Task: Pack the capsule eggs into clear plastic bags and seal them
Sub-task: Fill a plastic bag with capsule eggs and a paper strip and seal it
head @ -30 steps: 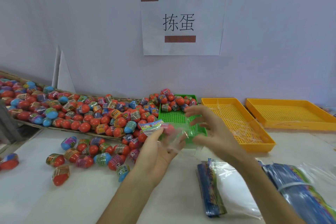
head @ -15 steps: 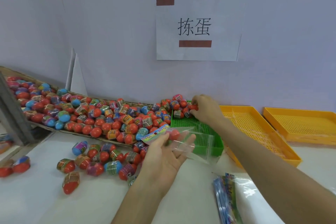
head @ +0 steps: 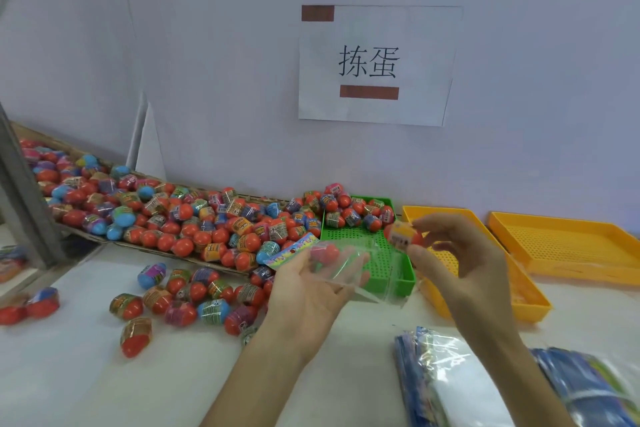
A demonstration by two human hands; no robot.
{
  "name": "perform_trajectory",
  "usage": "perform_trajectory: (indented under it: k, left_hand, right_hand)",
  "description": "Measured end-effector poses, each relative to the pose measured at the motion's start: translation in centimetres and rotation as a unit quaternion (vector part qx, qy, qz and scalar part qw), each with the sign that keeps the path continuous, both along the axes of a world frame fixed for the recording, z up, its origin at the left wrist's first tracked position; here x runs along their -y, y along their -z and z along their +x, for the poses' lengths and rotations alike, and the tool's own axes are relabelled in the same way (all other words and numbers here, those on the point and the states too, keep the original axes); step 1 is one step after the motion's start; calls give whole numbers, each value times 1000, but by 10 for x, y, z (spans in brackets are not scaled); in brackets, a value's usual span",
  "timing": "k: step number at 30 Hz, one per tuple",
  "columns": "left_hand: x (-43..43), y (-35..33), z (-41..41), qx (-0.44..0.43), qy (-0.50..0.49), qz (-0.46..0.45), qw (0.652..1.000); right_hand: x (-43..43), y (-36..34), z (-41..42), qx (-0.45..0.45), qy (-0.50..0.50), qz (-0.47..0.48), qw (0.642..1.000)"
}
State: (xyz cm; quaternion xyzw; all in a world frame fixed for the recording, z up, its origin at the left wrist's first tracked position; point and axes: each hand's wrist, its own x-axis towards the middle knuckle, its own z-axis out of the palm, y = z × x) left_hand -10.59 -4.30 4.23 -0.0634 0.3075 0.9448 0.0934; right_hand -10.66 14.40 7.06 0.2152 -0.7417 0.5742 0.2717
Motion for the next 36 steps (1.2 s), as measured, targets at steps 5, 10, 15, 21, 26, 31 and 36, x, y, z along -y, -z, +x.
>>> perform_trajectory:
  k: [5, 10, 15, 21, 26, 31, 36]
  left_hand:
    - [-2, 3, -2, -5, -8, 19, 1000]
    - [-3, 6, -3, -29, 27, 23, 999]
    - [-9, 8, 0, -67, 78, 11, 995]
    - [-18, 7, 5, -81, 99, -27, 991]
    - [-21, 7, 5, -71, 104, -32, 992]
    - [-22, 12, 4, -77, 132, -49, 987]
    - [-21, 11, 5, -78, 135, -64, 986]
  right_hand:
    - [3, 9, 8, -22, 19, 112, 993]
    - [7, 18, 2, -16, 92, 212, 973]
    - [8, 21, -1, -29, 115, 209, 971]
    - [7, 25, -3, 18, 97, 153, 983]
    - [8, 25, -3, 78, 72, 115, 988]
    - [6, 24, -3, 82, 69, 103, 989]
    - [5, 25, -4, 96, 64, 113, 987]
